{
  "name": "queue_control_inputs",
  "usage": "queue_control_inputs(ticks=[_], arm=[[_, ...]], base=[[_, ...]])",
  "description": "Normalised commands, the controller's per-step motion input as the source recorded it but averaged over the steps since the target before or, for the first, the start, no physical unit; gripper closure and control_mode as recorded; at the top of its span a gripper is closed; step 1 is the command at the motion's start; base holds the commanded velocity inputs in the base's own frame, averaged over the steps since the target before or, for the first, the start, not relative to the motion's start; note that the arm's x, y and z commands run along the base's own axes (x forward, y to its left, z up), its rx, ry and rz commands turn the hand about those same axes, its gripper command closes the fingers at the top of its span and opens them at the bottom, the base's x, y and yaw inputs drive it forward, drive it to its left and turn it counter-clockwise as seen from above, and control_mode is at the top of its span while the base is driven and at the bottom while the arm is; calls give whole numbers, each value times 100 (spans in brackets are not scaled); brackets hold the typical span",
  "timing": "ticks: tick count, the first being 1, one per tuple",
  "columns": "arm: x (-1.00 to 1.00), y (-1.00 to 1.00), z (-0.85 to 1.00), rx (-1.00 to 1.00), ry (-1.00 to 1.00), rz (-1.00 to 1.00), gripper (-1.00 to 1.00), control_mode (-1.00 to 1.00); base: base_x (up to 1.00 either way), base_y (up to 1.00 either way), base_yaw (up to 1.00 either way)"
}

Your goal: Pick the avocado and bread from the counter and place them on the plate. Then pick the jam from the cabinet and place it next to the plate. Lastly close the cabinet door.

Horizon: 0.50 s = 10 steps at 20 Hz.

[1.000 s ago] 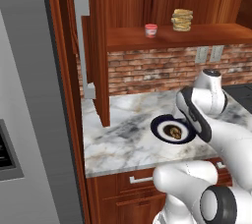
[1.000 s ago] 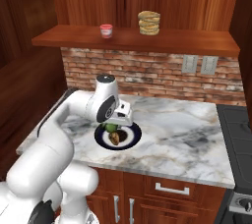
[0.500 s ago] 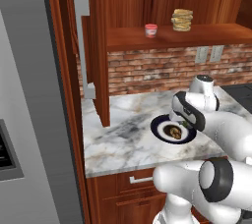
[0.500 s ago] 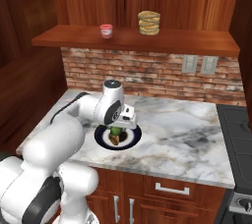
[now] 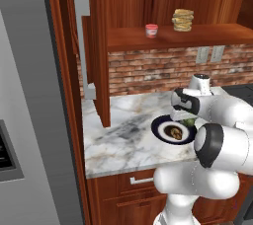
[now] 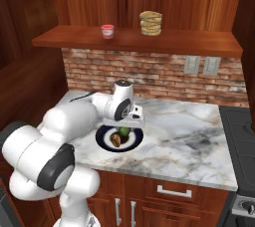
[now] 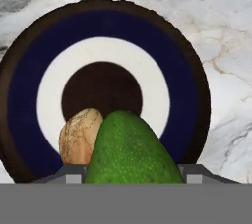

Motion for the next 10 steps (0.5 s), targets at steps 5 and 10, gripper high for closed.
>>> queue_control_inputs(ticks=[5,10], arm=[[8,-13,-29,0,8,10,100,-100],[14,0,-38,-1,17,0,100,-100]], base=[[0,0,0],[0,0,0]])
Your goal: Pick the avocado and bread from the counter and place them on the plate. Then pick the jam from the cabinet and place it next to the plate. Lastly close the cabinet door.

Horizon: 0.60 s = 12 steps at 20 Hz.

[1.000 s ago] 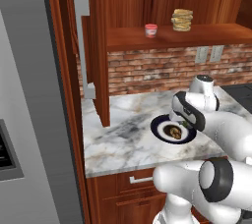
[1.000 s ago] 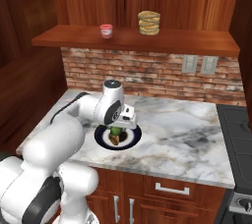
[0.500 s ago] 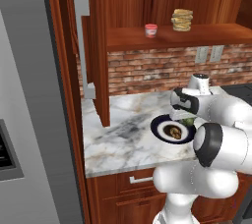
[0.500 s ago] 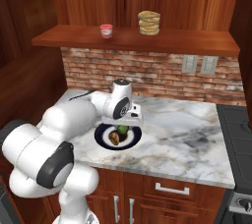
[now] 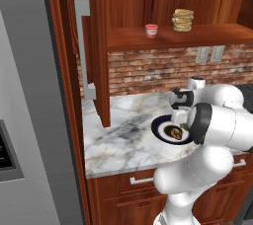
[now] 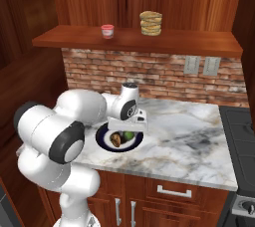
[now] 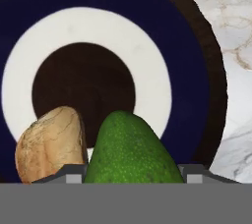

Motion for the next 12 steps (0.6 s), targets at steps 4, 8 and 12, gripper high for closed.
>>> queue_control_inputs(ticks=[4,8,12], arm=[[18,0,-32,0,15,0,100,-100],[14,0,-23,0,15,0,100,-100],[13,0,-17,0,16,0,100,-100]], base=[[0,0,0],[0,0,0],[0,0,0]])
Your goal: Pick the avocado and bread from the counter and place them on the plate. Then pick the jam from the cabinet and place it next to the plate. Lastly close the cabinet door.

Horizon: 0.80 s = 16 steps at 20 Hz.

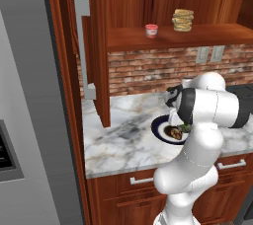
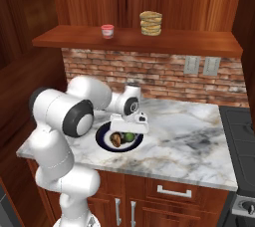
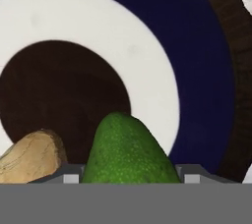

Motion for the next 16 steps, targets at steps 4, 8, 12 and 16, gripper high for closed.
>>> queue_control_inputs(ticks=[4,8,12,16], arm=[[9,0,-12,0,15,0,-100,-100],[-5,0,0,0,4,0,-100,-100],[-27,0,5,0,-2,0,-100,-100],[-24,2,16,0,-8,0,-100,-100]], base=[[0,0,0],[0,0,0],[0,0,0],[0,0,0]])
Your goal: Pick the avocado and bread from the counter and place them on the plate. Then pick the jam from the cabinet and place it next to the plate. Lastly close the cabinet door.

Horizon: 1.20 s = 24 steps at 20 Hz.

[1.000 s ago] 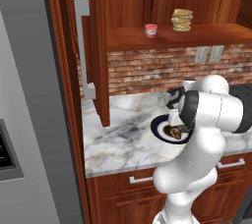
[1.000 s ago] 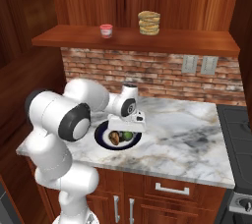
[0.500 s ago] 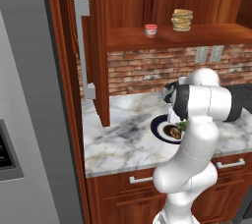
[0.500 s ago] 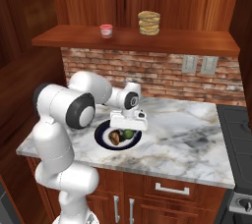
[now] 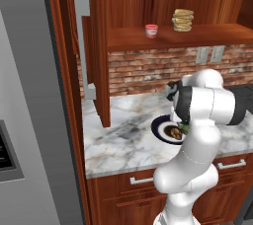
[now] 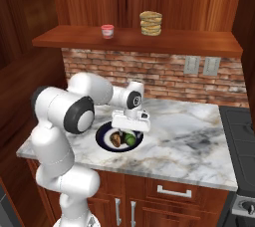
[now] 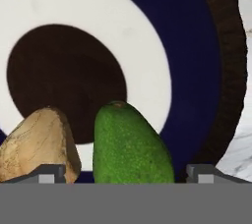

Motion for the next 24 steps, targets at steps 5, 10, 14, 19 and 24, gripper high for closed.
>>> queue_control_inputs(ticks=[5,10,14,19,24], arm=[[-18,1,41,0,-21,1,-100,-100],[-30,0,72,0,-33,6,-100,-100],[-40,0,68,0,-34,8,-100,-100],[-58,0,52,0,-32,5,-100,-100],[-58,1,66,0,-30,0,-100,-100]], base=[[0,0,0],[0,0,0],[0,0,0],[0,0,0],[0,0,0]])
